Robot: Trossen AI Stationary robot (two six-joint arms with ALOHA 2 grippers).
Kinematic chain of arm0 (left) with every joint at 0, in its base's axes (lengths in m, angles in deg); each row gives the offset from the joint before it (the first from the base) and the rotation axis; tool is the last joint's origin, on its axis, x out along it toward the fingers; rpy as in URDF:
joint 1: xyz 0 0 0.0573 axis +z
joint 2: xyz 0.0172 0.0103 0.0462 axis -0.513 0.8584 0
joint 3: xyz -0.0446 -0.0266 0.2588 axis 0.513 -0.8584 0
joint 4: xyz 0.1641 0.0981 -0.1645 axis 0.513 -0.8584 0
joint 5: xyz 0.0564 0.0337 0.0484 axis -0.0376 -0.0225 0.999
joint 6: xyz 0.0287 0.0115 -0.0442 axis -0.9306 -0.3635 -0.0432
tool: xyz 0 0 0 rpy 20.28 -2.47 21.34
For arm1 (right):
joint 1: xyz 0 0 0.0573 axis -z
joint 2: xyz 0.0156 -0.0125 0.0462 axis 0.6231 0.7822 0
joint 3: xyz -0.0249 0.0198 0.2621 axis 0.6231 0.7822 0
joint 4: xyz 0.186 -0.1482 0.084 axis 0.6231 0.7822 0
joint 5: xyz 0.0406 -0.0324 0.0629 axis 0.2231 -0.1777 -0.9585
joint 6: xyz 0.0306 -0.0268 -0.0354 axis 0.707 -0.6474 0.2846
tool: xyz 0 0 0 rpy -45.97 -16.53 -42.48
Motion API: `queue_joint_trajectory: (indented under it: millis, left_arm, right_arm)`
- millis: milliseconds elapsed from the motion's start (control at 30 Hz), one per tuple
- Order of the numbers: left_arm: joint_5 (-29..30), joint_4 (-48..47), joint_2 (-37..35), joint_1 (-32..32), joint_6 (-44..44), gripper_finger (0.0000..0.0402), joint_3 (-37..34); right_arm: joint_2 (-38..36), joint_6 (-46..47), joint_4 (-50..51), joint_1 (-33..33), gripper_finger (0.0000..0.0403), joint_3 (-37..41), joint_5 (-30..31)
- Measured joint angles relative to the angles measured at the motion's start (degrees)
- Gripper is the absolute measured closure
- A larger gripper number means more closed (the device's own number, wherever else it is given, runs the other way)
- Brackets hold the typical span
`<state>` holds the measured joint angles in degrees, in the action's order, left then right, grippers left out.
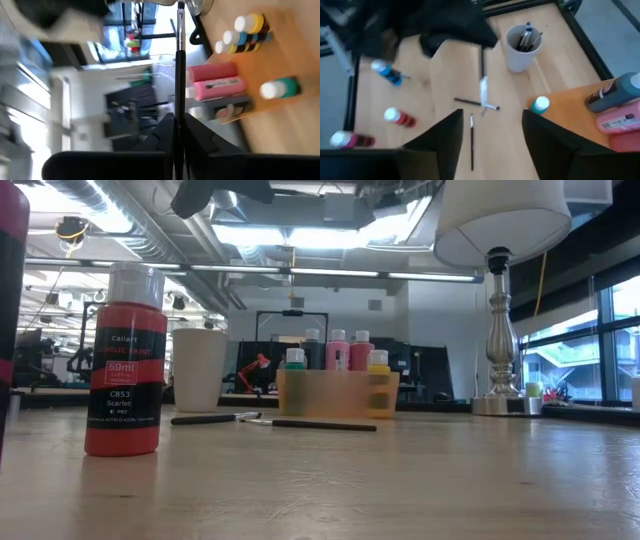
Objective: Pick & Place Paint Supplies
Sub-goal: Put the black paint brush into the white cup
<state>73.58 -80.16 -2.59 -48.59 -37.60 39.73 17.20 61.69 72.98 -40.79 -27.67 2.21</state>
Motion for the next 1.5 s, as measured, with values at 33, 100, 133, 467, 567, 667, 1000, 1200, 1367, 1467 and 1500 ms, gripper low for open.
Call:
queue_joint_trajectory:
  millis: [33,100,133,467,567,667,1000,1200,1367,1467,1500]
  left_arm:
    - [-0.8,-1.4,-0.6,0.3,3.8,0.039,0.0]
    - [-3.2,-3.6,-2.3,0.9,12.4,0.039,0.0]
    - [-4.3,-4.6,-3.2,1.2,17.2,0.0389,0.0]
    - [-20.7,-5.8,-18.1,6.3,53.2,0.039,0.0]
    - [-26.7,-5.3,-22.0,8.9,55.4,0.039,0.0]
    - [-30.6,-1.4,-24.9,10.9,54.3,0.039,-1.0]
    - [-40.2,38.0,-41.4,17.8,53.7,0.039,-32.5]
    - [-41.2,68.4,-48.1,21.3,49.6,0.0389,-53.1]
    - [-40.2,77.5,-48.2,25.8,54.2,0.0389,-63.3]
    - [-43.9,74.2,-47.6,28.5,54.3,0.0389,-63.0]
    - [-45.1,74.9,-46.9,29.6,53.7,0.0389,-63.0]
  right_arm:
    - [0.0,-0.1,1.9,-0.7,0.0193,-1.5,0.5]
    - [0.0,-0.3,5.0,-2.2,0.018,-4.1,0.8]
    - [0.0,-0.7,6.0,-3.0,0.0175,-5.1,0.9]
    - [0.0,-3.1,2.8,-11.9,0.0171,-7.4,1.1]
    - [0.0,-3.3,2.2,-13.5,0.0174,-7.4,2.3]
    - [0.0,-3.3,1.9,-14.5,0.0177,-7.4,3.7]
    - [0.1,-2.8,1.9,-15.2,0.0187,-7.4,4.5]
    - [0.1,-3.1,1.6,-14.7,0.0193,-7.4,4.5]
    - [0.1,-3.3,1.3,-13.5,0.0195,-7.4,4.5]
    - [0.1,-3.5,1.2,-12.7,0.0195,-7.4,4.5]
    - [0.1,-3.5,0.9,-12.4,0.0195,-7.4,4.5]
